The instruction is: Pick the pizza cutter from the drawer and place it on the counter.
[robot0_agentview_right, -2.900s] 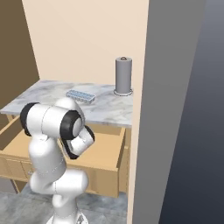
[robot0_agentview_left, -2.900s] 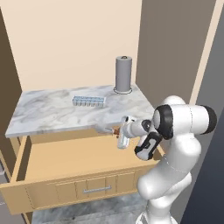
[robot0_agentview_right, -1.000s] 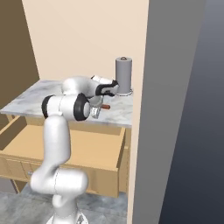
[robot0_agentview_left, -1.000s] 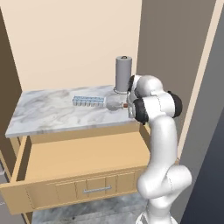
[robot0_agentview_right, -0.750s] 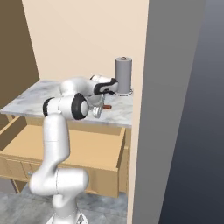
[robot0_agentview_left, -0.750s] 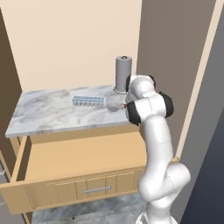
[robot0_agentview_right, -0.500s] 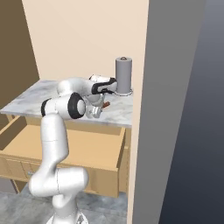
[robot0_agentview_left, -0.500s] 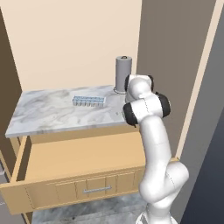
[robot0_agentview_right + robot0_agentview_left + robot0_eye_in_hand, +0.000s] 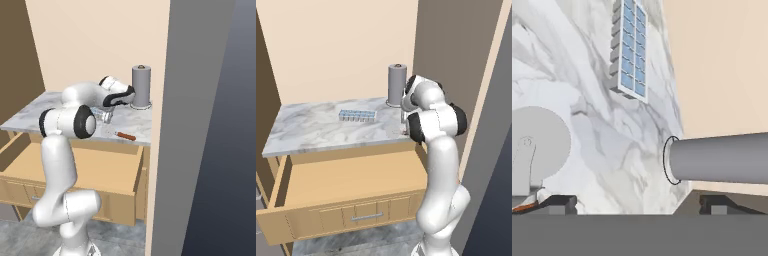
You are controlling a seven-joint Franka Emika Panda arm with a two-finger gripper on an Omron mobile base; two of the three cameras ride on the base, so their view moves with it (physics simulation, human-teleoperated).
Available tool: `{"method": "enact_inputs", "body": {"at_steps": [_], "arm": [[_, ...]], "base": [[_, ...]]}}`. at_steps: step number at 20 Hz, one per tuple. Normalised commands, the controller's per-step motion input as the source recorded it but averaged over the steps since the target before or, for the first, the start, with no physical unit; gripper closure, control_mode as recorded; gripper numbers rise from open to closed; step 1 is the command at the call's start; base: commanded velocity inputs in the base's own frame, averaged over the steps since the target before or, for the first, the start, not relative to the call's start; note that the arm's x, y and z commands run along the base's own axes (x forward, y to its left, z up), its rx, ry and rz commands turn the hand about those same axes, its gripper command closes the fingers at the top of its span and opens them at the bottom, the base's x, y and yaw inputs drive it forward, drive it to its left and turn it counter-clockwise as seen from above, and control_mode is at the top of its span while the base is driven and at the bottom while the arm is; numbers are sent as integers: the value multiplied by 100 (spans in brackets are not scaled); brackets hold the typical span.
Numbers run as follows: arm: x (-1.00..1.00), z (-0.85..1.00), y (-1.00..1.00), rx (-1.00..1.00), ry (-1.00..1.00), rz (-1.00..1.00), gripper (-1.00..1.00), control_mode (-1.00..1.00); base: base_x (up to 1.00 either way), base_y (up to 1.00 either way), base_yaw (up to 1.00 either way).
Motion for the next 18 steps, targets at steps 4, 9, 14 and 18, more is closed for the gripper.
{"method": "enact_inputs", "body": {"at_steps": [4, 9, 14, 18], "arm": [[-58, 95, 3, 5, -58, 14, -100, -100], [-80, 69, 15, 0, -55, 12, -100, -100], [-100, 68, 15, -2, -34, 8, -100, -100], [-100, 75, 25, -23, 0, 16, -100, -100]], "base": [[0, 0, 0], [0, 0, 0], [0, 0, 0], [0, 0, 0]]}}
